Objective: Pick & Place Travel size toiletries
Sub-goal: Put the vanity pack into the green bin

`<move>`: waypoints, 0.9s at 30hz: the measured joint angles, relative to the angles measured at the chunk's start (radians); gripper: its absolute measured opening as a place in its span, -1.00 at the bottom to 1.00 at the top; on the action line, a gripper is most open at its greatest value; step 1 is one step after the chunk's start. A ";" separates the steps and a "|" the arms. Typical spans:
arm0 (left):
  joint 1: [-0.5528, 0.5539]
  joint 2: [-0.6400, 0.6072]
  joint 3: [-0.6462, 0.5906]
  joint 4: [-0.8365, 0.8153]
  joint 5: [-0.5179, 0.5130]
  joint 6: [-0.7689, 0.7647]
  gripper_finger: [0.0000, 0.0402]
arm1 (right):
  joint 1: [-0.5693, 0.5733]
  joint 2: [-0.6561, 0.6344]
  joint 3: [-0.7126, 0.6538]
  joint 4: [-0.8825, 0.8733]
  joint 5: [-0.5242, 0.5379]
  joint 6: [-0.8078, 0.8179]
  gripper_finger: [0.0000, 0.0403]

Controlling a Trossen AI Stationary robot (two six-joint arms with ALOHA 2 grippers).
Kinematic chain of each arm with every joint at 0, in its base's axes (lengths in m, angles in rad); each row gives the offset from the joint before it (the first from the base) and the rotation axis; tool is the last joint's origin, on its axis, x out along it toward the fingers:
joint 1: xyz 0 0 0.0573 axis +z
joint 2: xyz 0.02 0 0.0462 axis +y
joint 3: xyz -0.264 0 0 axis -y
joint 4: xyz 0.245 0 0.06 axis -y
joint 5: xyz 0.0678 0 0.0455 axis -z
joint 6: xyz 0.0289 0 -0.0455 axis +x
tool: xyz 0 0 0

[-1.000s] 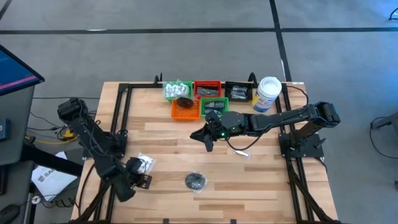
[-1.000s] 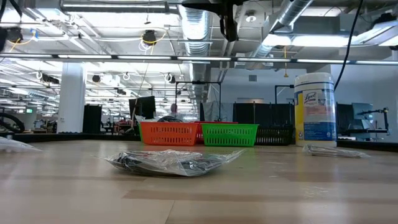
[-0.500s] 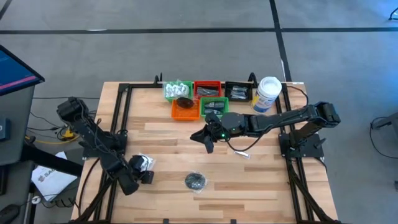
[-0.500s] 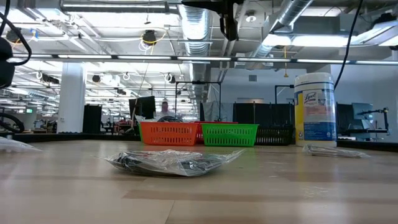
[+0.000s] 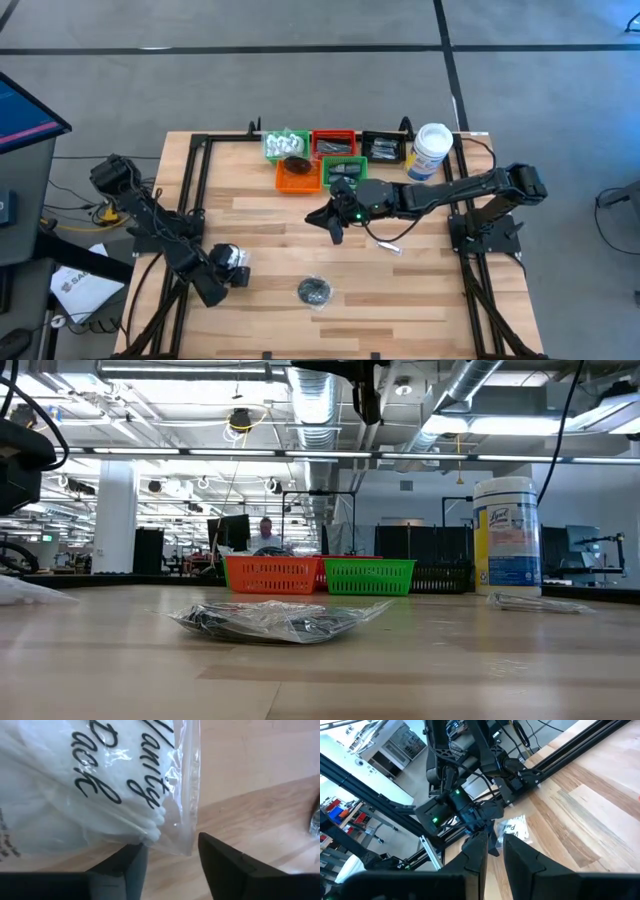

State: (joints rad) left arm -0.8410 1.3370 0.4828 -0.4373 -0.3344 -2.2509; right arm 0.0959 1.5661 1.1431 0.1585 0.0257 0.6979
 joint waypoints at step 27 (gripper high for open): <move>-0.001 -0.093 -0.010 0.000 -0.026 0.324 -1.00 | -0.014 0.000 0.000 0.000 0.000 0.000 -0.73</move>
State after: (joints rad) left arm -0.8417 1.2442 0.4728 -0.4376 -0.3602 -1.9266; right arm 0.0822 1.5661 1.1431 0.1585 0.0261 0.6975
